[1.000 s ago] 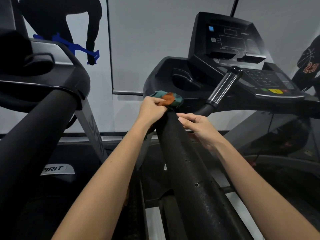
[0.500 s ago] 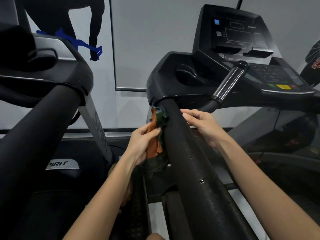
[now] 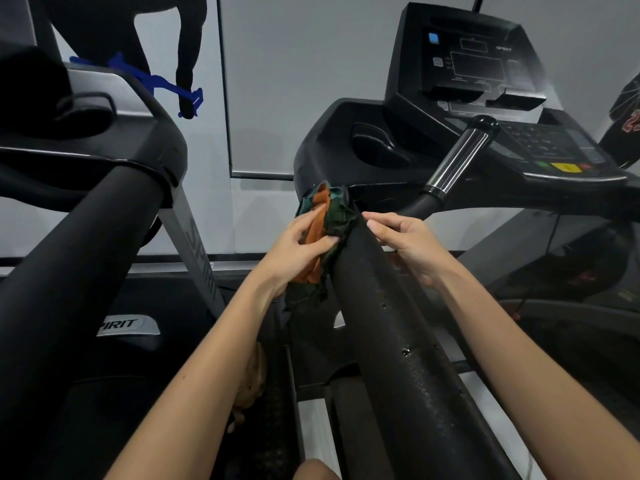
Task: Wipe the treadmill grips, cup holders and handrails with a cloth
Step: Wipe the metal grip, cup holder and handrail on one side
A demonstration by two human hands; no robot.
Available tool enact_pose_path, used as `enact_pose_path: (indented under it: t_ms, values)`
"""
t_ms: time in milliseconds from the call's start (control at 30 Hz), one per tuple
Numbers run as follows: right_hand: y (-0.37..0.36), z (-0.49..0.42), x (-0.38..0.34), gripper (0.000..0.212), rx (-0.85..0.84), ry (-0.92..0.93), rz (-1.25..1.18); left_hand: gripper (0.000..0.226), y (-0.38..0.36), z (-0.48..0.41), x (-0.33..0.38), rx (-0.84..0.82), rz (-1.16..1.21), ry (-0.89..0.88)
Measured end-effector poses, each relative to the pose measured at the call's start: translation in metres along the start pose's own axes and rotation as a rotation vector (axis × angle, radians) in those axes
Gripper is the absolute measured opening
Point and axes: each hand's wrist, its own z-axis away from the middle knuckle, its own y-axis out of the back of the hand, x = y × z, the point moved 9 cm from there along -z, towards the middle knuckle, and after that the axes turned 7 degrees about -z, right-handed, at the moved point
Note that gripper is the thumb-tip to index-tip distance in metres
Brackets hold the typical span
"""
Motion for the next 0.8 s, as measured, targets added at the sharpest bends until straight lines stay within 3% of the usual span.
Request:
enact_pose_path:
  t_ms: [67, 167, 300, 433, 567, 700, 800]
  values:
    - [0.000, -0.001, 0.000, 0.034, 0.005, 0.012, 0.016, 0.037, 0.000, 0.015, 0.000, 0.110, 0.056, -0.058]
    - [0.002, -0.003, 0.002, 0.033, 0.005, 0.014, 0.023, 0.048, -0.004, 0.045, -0.003, 0.225, 0.008, -0.168]
    - [0.001, -0.003, 0.005, 0.032, -0.007, 0.002, 0.011, 0.054, -0.004, 0.054, 0.000, 0.198, 0.016, -0.200]
    - [0.001, -0.003, 0.003, 0.031, -0.003, 0.008, 0.006, 0.037, 0.002, 0.020, 0.009, 0.144, 0.036, -0.143]
    - [0.001, -0.002, 0.002, 0.030, -0.002, 0.014, 0.006, 0.052, 0.007, -0.008, 0.013, 0.108, -0.066, -0.045]
    - [0.000, -0.003, 0.002, 0.032, -0.007, 0.027, 0.023, 0.028, 0.003, 0.016, 0.017, 0.130, -0.007, -0.132]
    - [0.001, -0.006, 0.008, 0.028, -0.005, 0.010, -0.016, 0.041, -0.008, 0.055, 0.014, 0.094, -0.028, -0.227]
